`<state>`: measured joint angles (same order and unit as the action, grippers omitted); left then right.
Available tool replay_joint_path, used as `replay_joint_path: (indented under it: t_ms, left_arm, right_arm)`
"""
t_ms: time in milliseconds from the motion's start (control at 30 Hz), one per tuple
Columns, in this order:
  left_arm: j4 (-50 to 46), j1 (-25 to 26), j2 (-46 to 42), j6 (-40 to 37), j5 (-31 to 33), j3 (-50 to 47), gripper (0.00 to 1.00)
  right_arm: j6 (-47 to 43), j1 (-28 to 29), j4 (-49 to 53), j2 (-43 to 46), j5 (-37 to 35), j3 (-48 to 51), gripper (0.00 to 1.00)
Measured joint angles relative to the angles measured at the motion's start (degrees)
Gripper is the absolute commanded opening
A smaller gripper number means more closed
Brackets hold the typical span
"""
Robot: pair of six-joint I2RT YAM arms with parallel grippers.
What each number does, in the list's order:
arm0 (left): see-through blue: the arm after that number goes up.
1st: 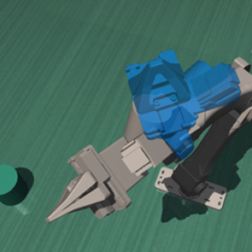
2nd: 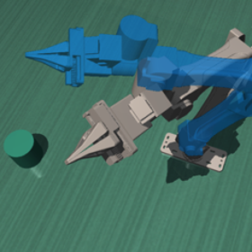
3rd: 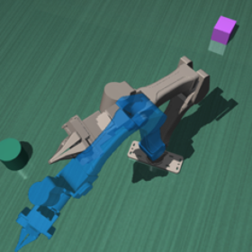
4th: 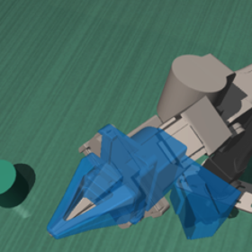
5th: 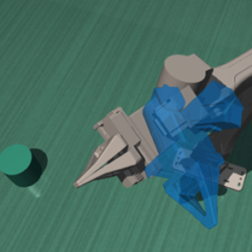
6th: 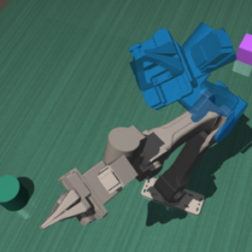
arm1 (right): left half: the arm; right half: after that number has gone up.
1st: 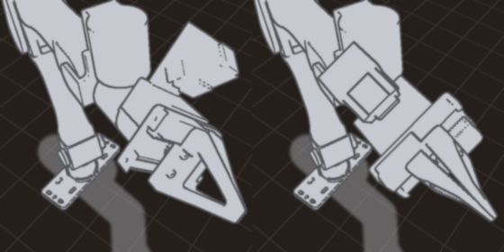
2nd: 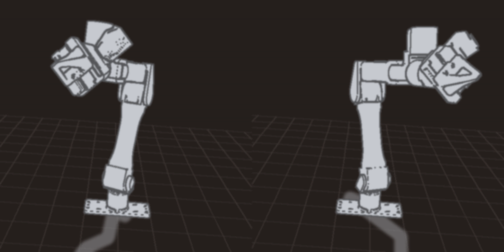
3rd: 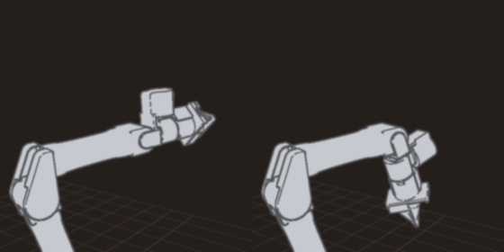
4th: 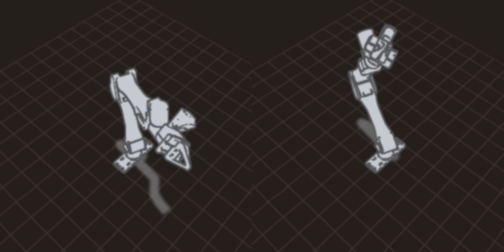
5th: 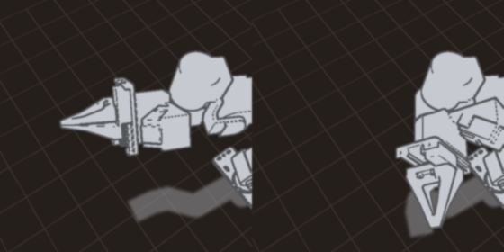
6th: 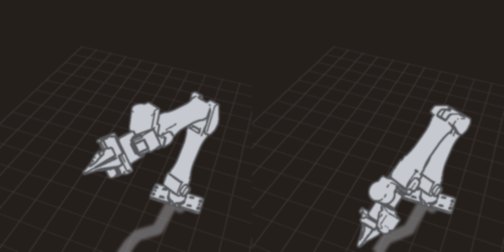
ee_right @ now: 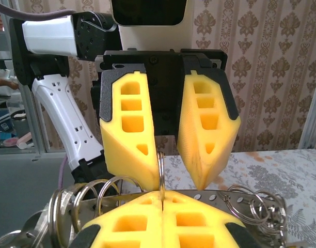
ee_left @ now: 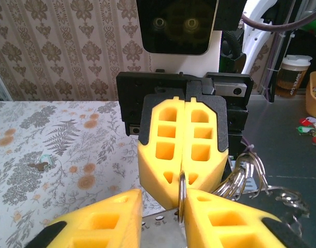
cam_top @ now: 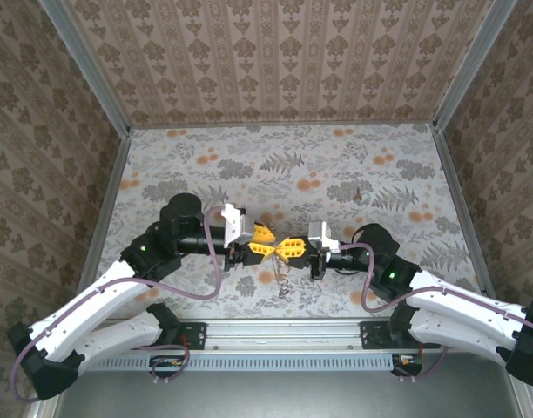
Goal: Put the keys on the keyring
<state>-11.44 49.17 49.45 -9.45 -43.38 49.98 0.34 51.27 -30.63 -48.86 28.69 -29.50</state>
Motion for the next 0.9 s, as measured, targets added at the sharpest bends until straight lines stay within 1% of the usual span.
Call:
replay_joint_path:
  t_ms: [33,100,133,233,267,300,433,500,600,700,900]
  left_arm:
    - [-0.11,0.0,0.0,-0.09,0.04,0.07,0.14]
    - [-0.61,0.33,0.0,-0.37,-0.02,0.22,0.03]
    - [-0.96,0.52,0.0,-0.83,-0.04,0.39,0.0]
    - [-2.29,0.72,0.04,-1.07,0.37,1.2,0.0]
    - [-2.89,0.76,0.11,-1.11,0.55,1.51,0.0]
    - [-3.65,0.83,0.26,-1.27,0.83,1.99,0.0]
    - [-11.47,1.14,3.06,-2.95,3.34,7.82,0.0]
    - [-16.52,1.14,6.01,-4.48,4.66,13.05,0.0]
    - [-23.23,1.38,11.19,-7.17,6.71,20.92,0.0]
    - [-29.33,1.38,15.45,-9.73,8.87,26.91,0.0]
    - [-37.81,0.66,19.3,-13.09,11.19,31.26,0.0]
  right_arm:
    - [-0.11,0.0,-0.02,0.0,-0.04,0.0,0.0]
    - [-0.2,0.0,0.0,-0.07,-0.39,0.0,0.0]
    - [-0.22,-0.04,0.04,-0.07,-0.46,0.0,0.0]
    - [-0.42,-0.04,0.04,-0.11,-0.55,0.0,0.01]
    - [-0.57,-0.04,0.2,-0.11,-0.57,-0.02,0.14]
    - [-0.7,-0.02,0.68,-0.09,-0.85,-0.13,0.23]
    - [-2.29,-0.09,7.39,0.07,-4.13,-3.58,0.46]
    - [-3.32,-0.17,11.08,0.52,-6.4,-5.73,0.52]
    - [-4.04,-1.05,16.35,1.55,-8.96,-8.33,0.53]
    - [-4.37,-2.36,21.68,1.99,-10.1,-10.4,0.51]
    - [-5.75,-3.56,32.98,1.99,-11.67,-13.94,0.44]
